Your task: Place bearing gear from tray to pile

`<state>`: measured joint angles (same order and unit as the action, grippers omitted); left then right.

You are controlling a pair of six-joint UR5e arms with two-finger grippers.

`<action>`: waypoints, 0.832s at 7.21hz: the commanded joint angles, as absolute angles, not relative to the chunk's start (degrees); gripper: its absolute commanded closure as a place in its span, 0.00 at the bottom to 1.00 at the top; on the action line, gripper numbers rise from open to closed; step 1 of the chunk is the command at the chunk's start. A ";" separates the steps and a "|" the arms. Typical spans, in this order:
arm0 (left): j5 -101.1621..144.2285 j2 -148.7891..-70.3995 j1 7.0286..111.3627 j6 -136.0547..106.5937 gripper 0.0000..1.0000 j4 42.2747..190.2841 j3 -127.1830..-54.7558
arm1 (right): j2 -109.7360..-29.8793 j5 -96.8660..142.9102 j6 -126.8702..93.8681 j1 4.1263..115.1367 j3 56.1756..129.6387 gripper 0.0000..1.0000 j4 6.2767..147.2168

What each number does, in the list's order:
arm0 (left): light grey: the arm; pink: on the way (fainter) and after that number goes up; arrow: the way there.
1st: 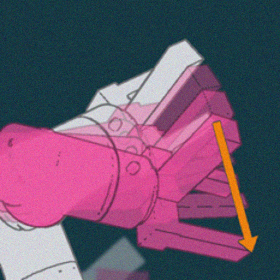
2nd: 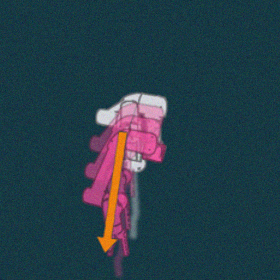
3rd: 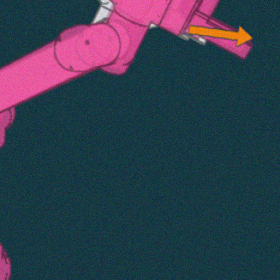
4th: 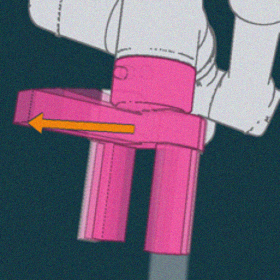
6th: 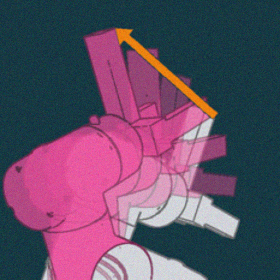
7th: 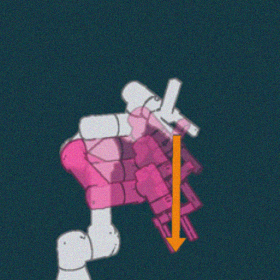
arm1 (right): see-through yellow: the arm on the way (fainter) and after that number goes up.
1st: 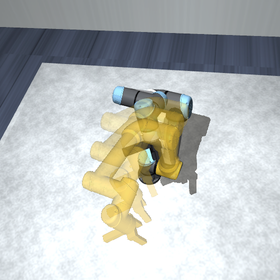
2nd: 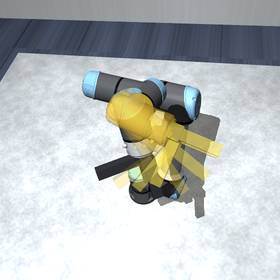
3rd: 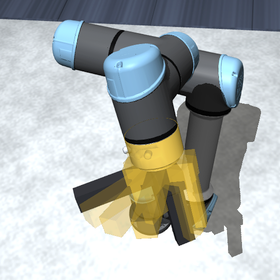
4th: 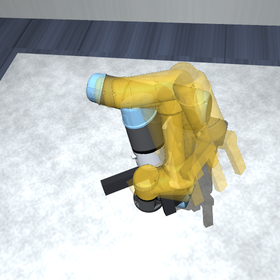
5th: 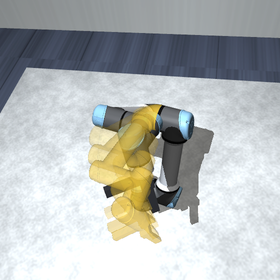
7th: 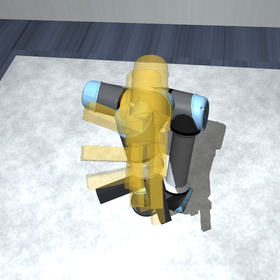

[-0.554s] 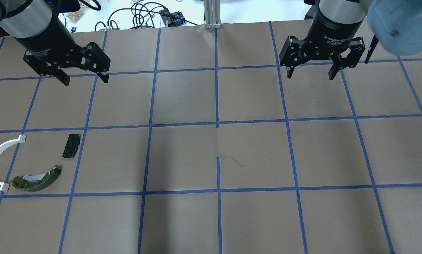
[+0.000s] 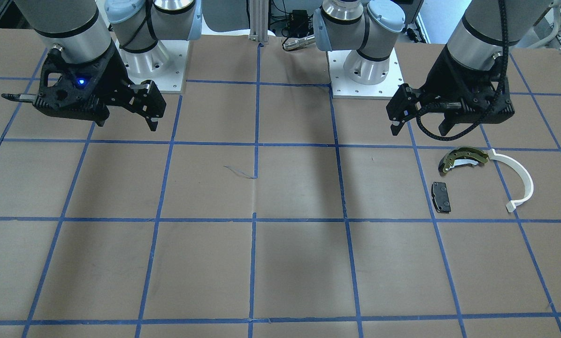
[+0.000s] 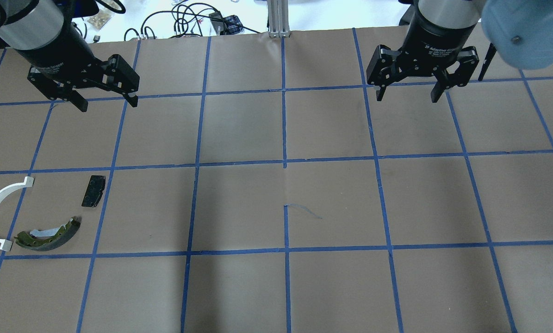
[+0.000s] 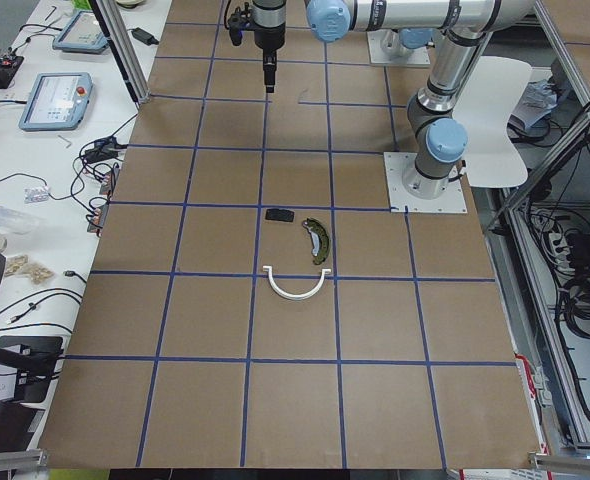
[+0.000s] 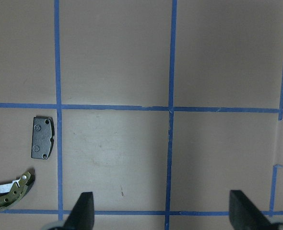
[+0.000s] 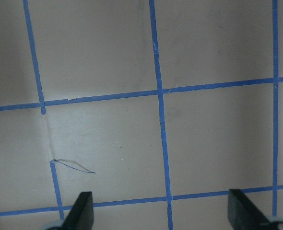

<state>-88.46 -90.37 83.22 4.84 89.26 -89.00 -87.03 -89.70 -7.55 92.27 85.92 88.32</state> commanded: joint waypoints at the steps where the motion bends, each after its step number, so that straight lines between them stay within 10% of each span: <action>1: -88.59 -90.79 83.93 4.92 0.00 89.30 -89.03 | -86.31 -89.47 -7.38 91.33 85.52 0.00 88.68; 6: -88.59 -91.06 85.17 5.45 0.00 89.21 -89.38 | -82.45 -93.67 34.85 66.25 82.35 0.00 90.60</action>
